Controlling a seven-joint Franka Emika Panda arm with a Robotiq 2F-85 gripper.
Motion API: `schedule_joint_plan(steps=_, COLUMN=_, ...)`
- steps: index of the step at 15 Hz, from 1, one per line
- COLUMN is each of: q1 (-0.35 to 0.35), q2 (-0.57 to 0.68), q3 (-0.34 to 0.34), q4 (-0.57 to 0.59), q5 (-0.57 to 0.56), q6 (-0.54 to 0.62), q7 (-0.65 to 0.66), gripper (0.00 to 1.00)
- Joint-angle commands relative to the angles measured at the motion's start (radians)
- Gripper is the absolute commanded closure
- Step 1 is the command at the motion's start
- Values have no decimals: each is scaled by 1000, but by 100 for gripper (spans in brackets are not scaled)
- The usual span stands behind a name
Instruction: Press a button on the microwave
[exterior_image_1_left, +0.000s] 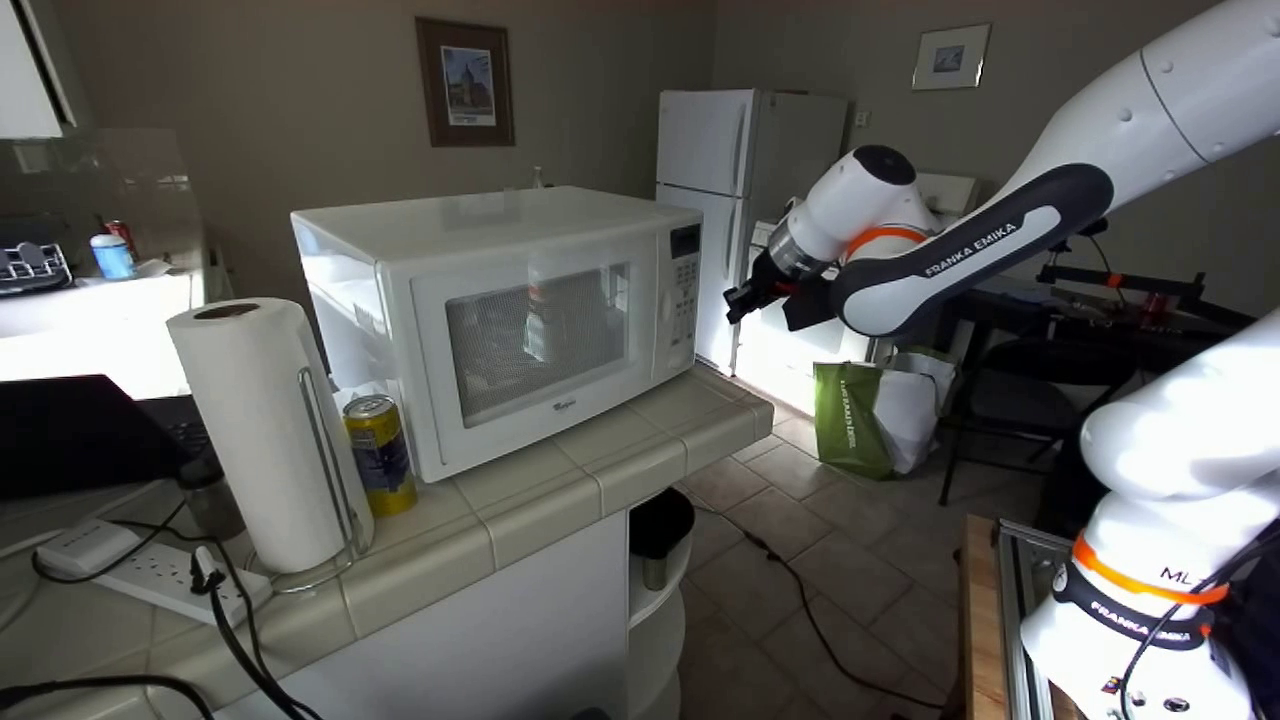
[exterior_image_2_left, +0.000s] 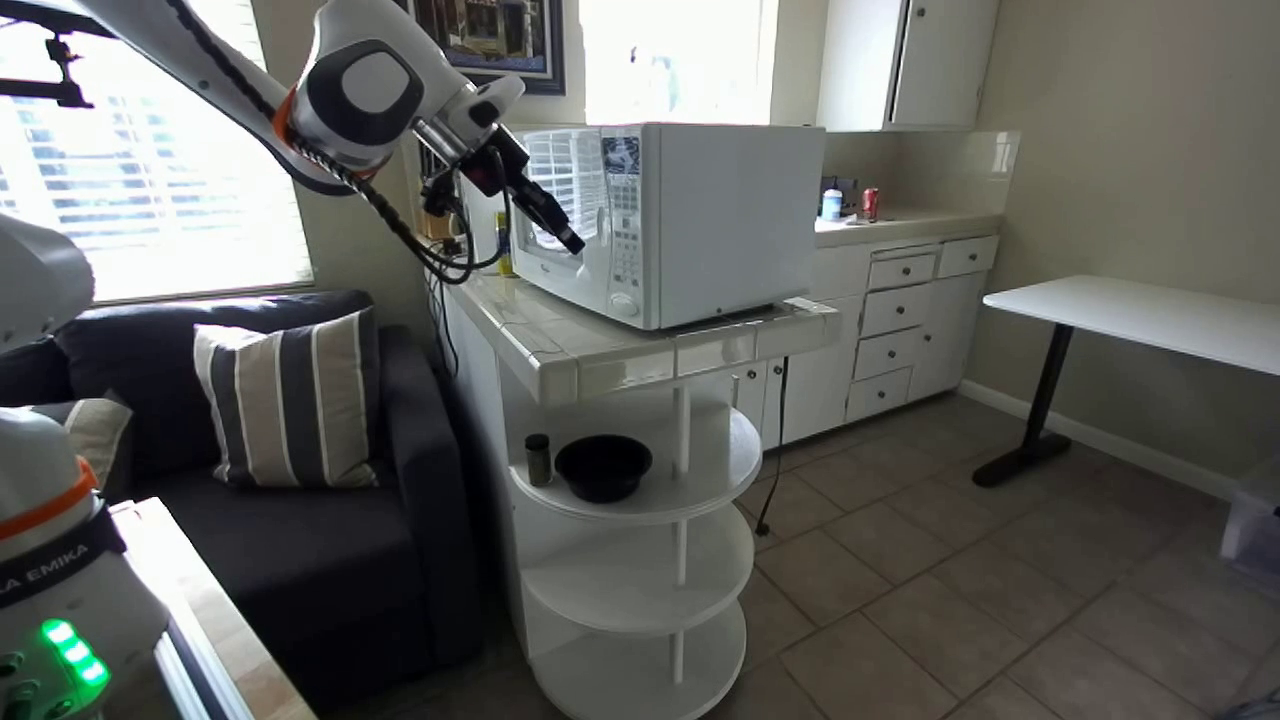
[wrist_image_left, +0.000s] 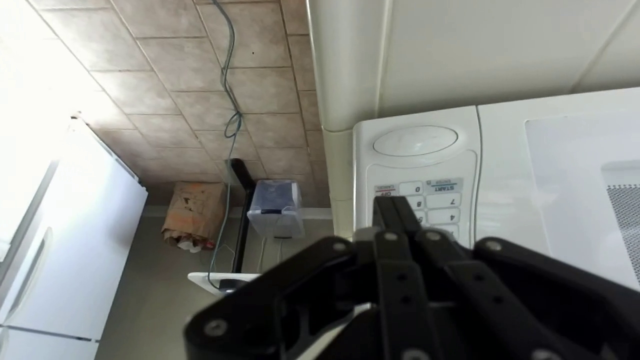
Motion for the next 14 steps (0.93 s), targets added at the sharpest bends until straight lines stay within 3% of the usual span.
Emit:
schedule_joint_plan(steps=1, q1=-10, q2=21, q3=10, q4=15, q5=-3, q6=0, q7=-2, gripper=100)
schedule_joint_plan(steps=9, q1=-12, q2=31, q3=10, q4=26, q5=-3, q6=0, q7=-3, gripper=100)
schedule_joint_plan(steps=11, q1=-77, q2=48, q3=64, q4=52, q5=-45, q6=9, q7=35, gripper=100)
schedule_joint_plan(steps=14, q1=-103, q2=106, q3=95, q4=88, q5=-45, q6=19, q7=18, gripper=100)
